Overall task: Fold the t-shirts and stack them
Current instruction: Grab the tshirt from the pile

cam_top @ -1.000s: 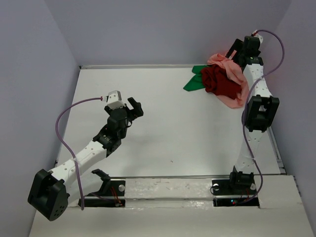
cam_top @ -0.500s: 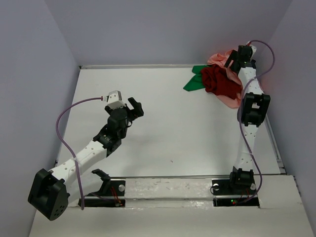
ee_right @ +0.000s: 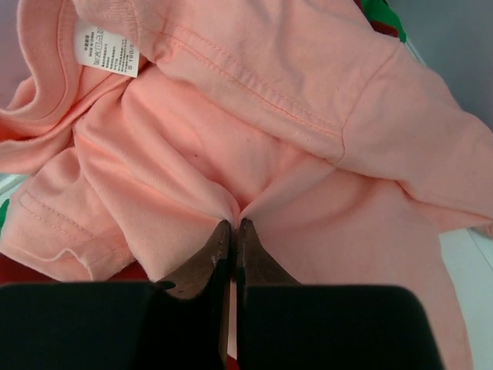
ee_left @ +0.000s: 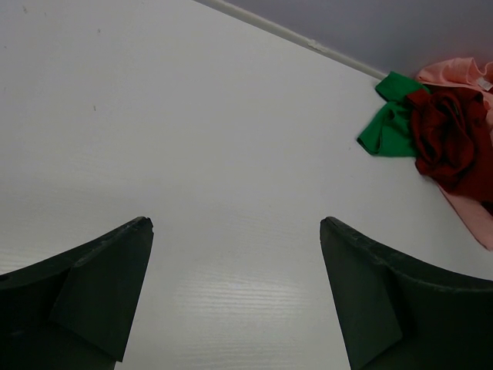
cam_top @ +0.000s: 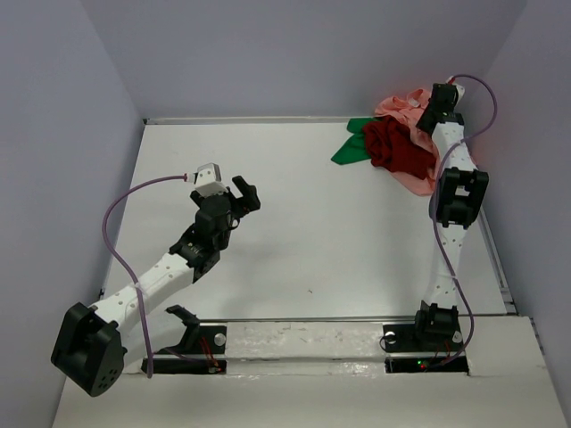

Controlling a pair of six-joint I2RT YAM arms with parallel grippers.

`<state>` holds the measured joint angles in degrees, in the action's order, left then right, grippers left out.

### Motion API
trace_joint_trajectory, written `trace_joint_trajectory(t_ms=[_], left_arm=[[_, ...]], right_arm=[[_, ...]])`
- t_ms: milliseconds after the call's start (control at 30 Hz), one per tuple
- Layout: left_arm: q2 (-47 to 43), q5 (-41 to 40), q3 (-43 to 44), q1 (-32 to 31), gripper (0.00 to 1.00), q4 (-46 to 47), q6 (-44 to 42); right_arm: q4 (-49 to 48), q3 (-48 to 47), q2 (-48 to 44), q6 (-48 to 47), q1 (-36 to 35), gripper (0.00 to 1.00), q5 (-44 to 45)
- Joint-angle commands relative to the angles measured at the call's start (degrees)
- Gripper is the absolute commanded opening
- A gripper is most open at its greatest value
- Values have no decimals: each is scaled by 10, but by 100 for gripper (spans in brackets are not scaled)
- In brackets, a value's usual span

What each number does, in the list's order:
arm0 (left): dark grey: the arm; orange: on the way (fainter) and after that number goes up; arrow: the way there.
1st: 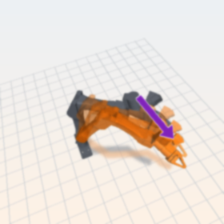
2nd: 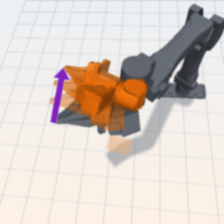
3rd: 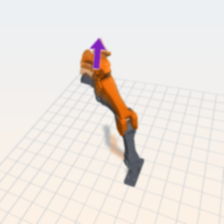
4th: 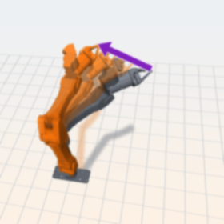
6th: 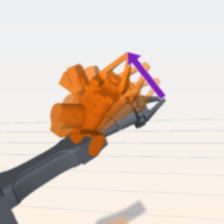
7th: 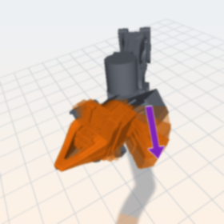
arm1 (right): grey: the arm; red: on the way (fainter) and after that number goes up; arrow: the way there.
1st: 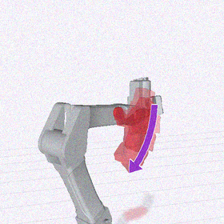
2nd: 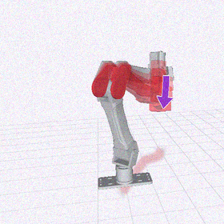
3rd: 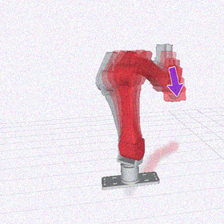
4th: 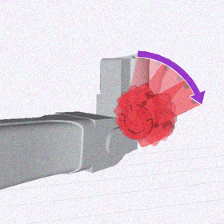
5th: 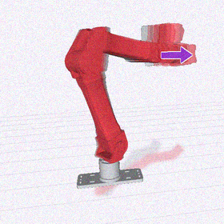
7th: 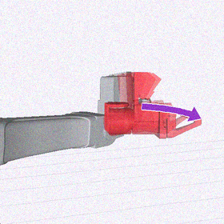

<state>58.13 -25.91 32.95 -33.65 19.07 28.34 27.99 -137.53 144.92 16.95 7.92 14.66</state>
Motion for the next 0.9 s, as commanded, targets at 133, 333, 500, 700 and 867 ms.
trace_joint_trajectory(t_ms=[133,333,500,700,867], left_arm=[[4,0,3,2,99,27,-2],[0,-1,1,2,99,29,-2],[-3,-1,0,2,99,29,-4],[-9,-5,-2,2,99,29,-6],[-13,-10,-2,2,99,28,-8]], right_arm=[[20,-56,-72,26,-2,0,-224],[42,-19,-168,49,-57,0,-459],[108,-56,-241,31,-135,0,-571],[102,-109,-379,105,-141,0,-675],[65,-107,-472,162,-141,0,-734]])
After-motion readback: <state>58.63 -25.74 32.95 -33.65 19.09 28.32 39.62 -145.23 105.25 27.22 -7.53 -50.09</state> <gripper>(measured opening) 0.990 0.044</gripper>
